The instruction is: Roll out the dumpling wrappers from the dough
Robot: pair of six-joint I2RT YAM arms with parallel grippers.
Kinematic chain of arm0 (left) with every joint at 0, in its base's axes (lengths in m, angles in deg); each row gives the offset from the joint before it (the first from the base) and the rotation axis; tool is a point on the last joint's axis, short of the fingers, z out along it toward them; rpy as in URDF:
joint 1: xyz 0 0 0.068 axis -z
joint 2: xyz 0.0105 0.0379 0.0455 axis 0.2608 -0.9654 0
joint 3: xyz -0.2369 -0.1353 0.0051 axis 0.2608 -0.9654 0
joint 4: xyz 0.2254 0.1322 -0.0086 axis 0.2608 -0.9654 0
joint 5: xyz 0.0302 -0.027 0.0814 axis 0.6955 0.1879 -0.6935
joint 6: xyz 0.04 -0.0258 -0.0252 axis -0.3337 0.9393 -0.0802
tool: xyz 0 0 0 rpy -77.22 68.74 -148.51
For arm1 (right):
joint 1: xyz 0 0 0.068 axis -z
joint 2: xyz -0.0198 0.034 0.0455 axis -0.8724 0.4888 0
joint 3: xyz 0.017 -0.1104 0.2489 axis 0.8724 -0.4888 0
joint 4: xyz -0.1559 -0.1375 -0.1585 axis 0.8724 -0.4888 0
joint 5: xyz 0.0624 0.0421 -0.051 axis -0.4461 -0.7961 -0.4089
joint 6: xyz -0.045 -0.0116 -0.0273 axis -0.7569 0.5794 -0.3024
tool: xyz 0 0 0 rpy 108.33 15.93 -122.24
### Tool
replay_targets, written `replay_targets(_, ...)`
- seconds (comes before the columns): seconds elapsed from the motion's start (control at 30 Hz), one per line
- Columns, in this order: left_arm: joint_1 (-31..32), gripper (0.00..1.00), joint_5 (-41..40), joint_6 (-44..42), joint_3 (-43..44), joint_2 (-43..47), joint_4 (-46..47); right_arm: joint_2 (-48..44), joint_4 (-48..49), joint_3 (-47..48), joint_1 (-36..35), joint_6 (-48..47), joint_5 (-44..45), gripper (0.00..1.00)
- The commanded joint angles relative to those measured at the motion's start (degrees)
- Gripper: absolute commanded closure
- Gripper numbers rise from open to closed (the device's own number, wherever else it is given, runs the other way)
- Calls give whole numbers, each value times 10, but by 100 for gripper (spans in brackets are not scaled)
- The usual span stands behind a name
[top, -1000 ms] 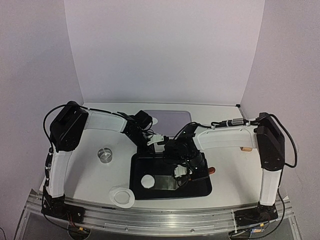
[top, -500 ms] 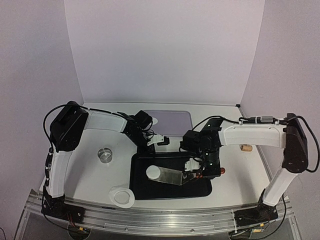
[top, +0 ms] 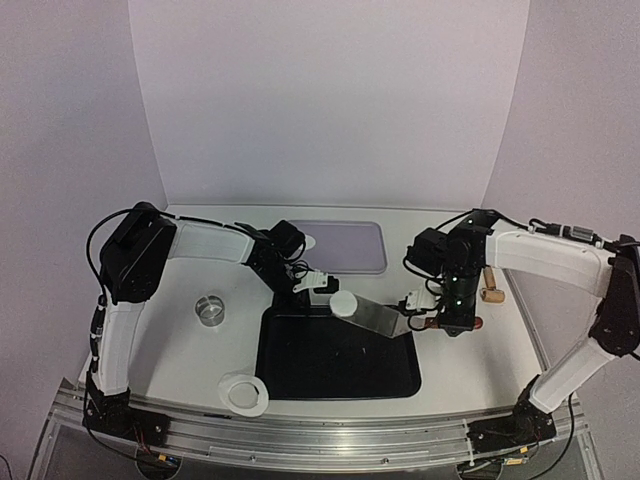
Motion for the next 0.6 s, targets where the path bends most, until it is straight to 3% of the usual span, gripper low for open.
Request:
replay_targets(0.0, -9, 100, -45, -113, 23, -11, -35, -10, -9, 48, 58, -21, 9, 100)
replay_targets(0.13, -11, 100, -44, -127, 33, -16, -53, 45, -9, 115, 112, -43, 20, 100)
replay_targets(0.33, -11, 100, -23, -77, 38, -19, -60, 157, -7, 253, 168, -75, 27, 100)
replay_targets(0.57, -11, 100, -8, 6, 59, -33, -52, 318, 27, 433, 171, -74, 165, 100)
